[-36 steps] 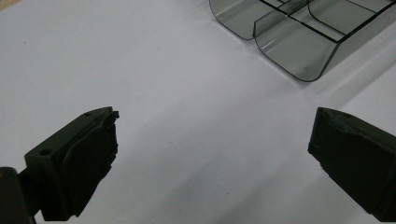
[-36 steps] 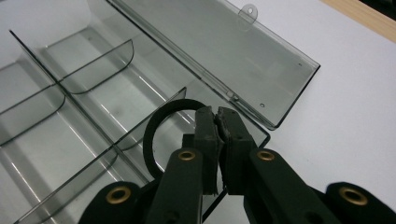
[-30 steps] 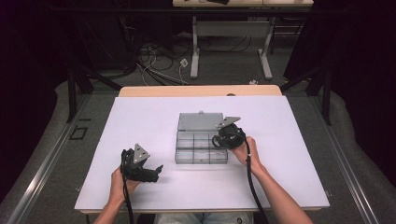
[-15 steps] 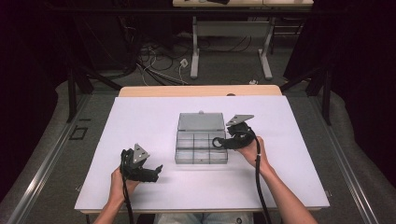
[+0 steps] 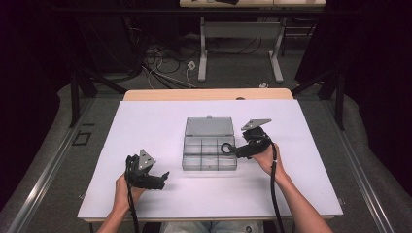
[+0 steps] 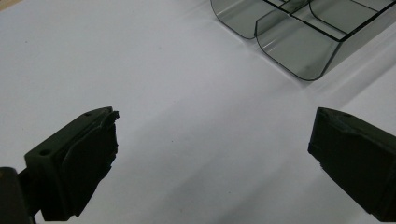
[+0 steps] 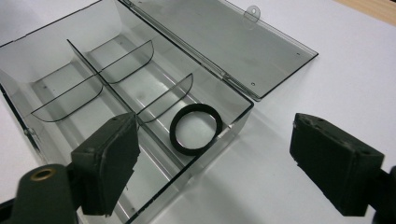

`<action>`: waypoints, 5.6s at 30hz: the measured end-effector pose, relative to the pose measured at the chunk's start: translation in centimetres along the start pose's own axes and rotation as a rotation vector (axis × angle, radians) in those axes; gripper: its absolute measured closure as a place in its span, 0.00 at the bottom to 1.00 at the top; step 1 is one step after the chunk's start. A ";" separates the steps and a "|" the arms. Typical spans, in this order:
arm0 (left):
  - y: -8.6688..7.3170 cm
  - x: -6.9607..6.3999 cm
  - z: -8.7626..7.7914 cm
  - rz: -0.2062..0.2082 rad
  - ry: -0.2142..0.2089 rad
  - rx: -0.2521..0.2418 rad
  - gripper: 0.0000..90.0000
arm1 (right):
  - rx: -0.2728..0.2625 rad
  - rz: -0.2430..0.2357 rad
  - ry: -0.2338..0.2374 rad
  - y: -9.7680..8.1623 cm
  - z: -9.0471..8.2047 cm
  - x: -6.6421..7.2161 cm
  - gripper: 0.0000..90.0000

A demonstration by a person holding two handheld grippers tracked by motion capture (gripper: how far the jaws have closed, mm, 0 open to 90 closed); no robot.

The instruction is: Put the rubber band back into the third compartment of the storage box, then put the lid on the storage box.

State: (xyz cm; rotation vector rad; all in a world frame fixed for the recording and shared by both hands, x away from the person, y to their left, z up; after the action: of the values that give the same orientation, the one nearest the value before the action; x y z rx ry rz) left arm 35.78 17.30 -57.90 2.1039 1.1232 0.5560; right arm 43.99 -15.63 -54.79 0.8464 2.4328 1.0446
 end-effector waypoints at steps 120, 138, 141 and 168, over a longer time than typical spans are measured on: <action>8.9 -7.9 10.0 -0.009 -0.199 0.229 0.56 | 0.016 0.074 -0.055 -2.3 -0.7 -3.7 0.33; 8.8 -8.1 10.1 -0.007 -0.192 0.221 0.64 | 0.040 0.076 -0.017 -1.8 1.5 -4.1 0.74; 8.8 -8.1 10.1 -0.008 -0.192 0.220 0.64 | 0.046 0.089 0.002 -1.5 2.3 -4.0 0.82; 8.8 -8.1 10.0 -0.005 -0.193 0.213 0.64 | 0.117 0.154 0.008 -1.1 6.4 -5.1 1.00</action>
State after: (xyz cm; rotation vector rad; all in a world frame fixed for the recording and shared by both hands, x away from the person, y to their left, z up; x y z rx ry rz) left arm 42.69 3.35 -58.71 2.2793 1.1167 0.2317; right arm 50.84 -16.13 -59.36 1.0844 2.4882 0.9671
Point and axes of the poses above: each handheld gripper's, and its own axes: z roughly forward along the jaws, y roughly out of its top, x roughly to its left, the point moved 6 cm from there along z, roughly forward along the jaws, and after that the axes turned 8 degrees about -z, right-handed, at the moved point
